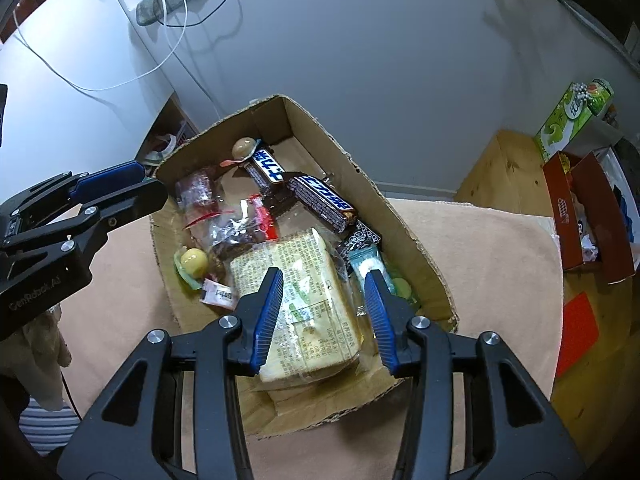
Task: Organize snacks
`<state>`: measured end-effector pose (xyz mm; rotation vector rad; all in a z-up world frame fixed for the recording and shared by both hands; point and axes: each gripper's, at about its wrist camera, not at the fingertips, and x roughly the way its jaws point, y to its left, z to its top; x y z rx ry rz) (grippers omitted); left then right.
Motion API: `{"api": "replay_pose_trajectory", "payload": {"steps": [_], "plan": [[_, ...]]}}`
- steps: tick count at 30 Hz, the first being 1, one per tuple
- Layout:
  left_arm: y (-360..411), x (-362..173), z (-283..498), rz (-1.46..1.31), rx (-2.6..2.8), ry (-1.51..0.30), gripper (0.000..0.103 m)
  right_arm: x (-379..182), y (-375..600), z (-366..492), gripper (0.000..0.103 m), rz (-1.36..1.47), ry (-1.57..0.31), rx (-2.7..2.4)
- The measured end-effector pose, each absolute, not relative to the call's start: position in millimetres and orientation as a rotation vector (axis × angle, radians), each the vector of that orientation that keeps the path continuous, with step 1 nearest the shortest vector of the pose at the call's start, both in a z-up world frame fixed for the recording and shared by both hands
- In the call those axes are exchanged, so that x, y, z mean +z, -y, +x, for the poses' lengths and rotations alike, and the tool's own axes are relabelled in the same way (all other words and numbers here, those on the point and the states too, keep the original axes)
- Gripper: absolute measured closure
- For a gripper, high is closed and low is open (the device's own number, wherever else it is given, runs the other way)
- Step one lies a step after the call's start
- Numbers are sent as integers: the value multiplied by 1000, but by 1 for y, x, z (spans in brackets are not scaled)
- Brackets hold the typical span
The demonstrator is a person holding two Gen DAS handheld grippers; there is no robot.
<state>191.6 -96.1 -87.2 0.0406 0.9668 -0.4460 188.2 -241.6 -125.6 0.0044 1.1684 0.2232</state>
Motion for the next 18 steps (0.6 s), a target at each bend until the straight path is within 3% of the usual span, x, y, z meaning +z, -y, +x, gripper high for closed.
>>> {"api": "replay_pose_trajectory", "payload": {"steps": [9,14,18], "plan": [[90,-66,169,22,-452,-918,64,-109,242,162,58,25,-1114,209],[85,-56,151,-3,-446,-899,64,-94,244,139,43,27,-1063,183],[82,-51,137,-30,-430,-890,51,-84,248,122,29,32,-1025,150]]}}
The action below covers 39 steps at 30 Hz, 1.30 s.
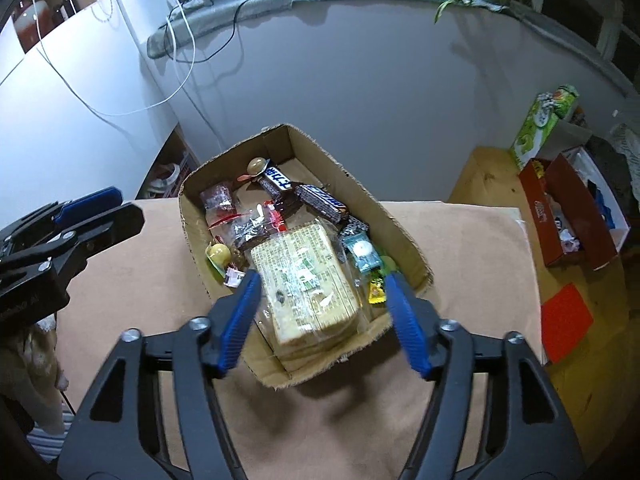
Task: Organize snacks
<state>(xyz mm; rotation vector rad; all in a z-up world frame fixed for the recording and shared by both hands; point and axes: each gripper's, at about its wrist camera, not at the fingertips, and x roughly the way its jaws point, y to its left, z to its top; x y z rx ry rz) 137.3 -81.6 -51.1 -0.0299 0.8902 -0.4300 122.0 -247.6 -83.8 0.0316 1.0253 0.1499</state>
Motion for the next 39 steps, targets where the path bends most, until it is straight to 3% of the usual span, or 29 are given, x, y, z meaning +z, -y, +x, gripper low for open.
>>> {"api": "replay_pose_trajectory", "payload": {"steps": [6,39], "plan": [[82,-43,120,-22,-396,-875,42,-75,248,107,21,2,-992,102],[85,-33,106,-2,-337,-880,42,-72,253,99,20,11,-990,79]]}}
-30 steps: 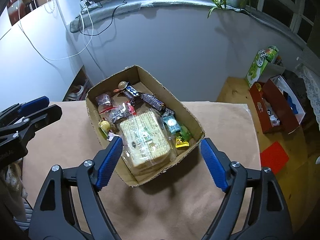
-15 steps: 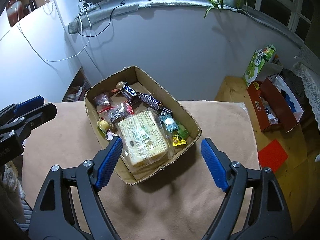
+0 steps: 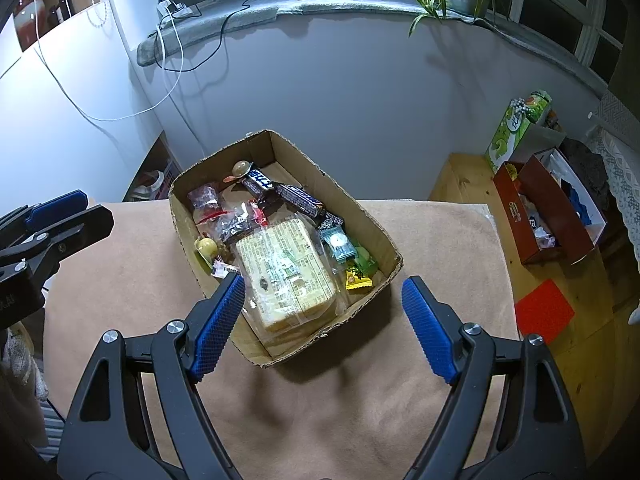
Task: Organize snacks
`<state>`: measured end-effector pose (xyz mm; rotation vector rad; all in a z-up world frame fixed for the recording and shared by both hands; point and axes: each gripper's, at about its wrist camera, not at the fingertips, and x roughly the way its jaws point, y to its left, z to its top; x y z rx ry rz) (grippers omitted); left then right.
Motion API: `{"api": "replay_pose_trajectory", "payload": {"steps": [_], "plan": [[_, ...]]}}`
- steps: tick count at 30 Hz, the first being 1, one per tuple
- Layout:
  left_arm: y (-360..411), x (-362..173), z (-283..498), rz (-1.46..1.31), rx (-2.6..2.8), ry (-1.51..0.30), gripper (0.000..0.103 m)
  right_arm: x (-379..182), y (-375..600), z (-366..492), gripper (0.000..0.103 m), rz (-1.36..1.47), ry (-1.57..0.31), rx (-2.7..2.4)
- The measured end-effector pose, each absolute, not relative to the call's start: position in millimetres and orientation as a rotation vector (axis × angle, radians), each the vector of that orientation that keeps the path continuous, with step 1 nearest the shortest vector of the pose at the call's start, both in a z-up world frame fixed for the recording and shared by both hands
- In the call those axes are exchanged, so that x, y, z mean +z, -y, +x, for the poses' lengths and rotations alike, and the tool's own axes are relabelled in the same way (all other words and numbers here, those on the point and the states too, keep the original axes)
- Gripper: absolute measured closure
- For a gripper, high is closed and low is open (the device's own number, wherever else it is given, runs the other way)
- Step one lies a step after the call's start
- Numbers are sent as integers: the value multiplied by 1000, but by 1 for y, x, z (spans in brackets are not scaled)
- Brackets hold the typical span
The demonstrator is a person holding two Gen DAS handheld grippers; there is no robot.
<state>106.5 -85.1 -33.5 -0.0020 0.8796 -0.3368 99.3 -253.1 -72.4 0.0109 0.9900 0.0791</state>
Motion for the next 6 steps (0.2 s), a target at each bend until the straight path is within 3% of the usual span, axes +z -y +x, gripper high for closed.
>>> {"api": "replay_pose_trajectory", "payload": {"steps": [6], "plan": [[86,-34,103,7,-341,-873,41,-72,257,96,20,11,-988,82]]}}
